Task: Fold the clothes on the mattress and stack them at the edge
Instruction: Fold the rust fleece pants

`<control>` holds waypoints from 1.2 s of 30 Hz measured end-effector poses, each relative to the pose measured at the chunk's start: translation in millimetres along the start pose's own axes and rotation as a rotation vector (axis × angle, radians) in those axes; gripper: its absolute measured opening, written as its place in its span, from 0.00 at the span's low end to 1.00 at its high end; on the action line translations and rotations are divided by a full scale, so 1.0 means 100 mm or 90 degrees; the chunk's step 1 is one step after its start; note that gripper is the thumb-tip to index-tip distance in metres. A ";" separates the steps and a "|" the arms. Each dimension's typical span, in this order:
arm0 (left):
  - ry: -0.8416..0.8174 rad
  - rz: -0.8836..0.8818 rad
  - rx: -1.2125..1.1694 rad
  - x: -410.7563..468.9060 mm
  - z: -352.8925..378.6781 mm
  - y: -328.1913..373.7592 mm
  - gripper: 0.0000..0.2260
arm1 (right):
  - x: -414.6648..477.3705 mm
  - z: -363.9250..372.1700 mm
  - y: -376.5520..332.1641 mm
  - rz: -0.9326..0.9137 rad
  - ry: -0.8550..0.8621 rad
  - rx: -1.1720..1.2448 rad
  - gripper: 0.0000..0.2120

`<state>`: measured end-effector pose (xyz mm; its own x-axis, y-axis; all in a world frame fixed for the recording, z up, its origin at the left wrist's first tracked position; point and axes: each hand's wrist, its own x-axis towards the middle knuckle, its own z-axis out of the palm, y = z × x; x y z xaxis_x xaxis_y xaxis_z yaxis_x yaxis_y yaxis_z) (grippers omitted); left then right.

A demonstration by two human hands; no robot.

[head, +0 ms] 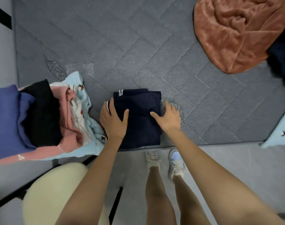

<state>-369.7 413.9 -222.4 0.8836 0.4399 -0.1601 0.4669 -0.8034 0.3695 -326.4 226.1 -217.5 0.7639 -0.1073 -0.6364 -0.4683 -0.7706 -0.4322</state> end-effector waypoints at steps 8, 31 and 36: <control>-0.131 0.239 0.138 -0.10 -0.08 1.09 0.28 | -0.19 -1.03 0.23 -0.117 0.049 -0.209 0.39; -0.162 0.314 0.107 -1.56 0.27 4.77 0.29 | -0.53 -4.14 2.69 -0.052 0.171 -0.243 0.36; -0.175 0.342 0.118 -1.43 0.28 5.12 0.29 | -0.39 -4.45 2.82 -0.034 0.160 -0.265 0.37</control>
<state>-256.4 -71.3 -36.3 0.9613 -0.1437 -0.2349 -0.0681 -0.9506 0.3029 -291.2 -266.6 -30.1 0.8898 -0.1695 -0.4237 -0.2474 -0.9594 -0.1357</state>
